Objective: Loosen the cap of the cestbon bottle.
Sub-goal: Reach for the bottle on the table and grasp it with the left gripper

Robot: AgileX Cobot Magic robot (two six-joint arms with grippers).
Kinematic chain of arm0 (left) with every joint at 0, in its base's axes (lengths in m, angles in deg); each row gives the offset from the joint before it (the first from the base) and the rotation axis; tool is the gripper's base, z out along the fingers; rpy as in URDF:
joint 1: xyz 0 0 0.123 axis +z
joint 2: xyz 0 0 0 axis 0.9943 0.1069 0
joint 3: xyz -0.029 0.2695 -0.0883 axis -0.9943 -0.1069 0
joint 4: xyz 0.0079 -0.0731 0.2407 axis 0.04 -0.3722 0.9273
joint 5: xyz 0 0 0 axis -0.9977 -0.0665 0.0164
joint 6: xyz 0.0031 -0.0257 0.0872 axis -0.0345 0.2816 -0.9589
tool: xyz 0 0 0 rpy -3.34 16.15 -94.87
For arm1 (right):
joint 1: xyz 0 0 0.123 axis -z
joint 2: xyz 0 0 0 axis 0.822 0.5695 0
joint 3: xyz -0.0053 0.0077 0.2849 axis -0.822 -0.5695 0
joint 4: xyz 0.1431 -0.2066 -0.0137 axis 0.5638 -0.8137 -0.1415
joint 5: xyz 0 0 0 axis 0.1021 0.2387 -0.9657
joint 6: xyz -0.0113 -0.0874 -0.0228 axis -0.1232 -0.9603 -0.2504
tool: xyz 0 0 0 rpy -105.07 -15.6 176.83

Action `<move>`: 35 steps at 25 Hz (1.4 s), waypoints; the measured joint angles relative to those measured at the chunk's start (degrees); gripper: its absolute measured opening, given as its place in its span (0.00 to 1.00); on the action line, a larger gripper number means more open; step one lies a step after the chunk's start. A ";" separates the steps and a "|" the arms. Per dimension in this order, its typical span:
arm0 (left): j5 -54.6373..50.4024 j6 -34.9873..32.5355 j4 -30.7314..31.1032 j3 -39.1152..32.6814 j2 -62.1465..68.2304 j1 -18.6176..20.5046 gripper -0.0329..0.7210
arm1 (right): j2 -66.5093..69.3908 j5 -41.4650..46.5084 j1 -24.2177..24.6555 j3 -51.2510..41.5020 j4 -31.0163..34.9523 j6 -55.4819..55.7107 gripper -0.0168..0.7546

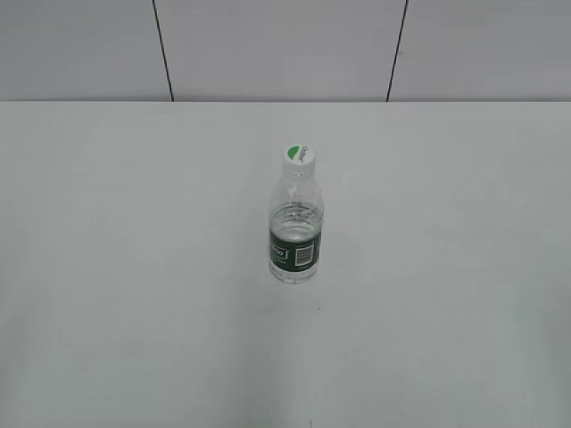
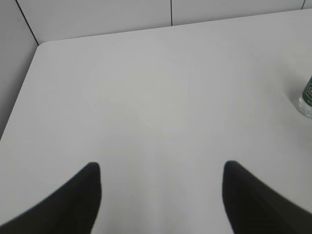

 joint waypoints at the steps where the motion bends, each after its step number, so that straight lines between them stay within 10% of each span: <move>1: 0.00 0.00 0.00 0.00 0.00 0.00 0.73 | 0.00 0.00 0.00 0.00 0.06 0.00 0.79; 13: 2.56 0.00 0.00 0.59 0.00 0.00 0.75 | 0.00 -1.71 0.00 0.67 -0.16 0.00 0.79; 35: 58.83 -0.83 -2.79 -12.05 25.46 -8.38 0.73 | 4.03 -36.80 0.01 -5.57 -4.94 0.00 0.79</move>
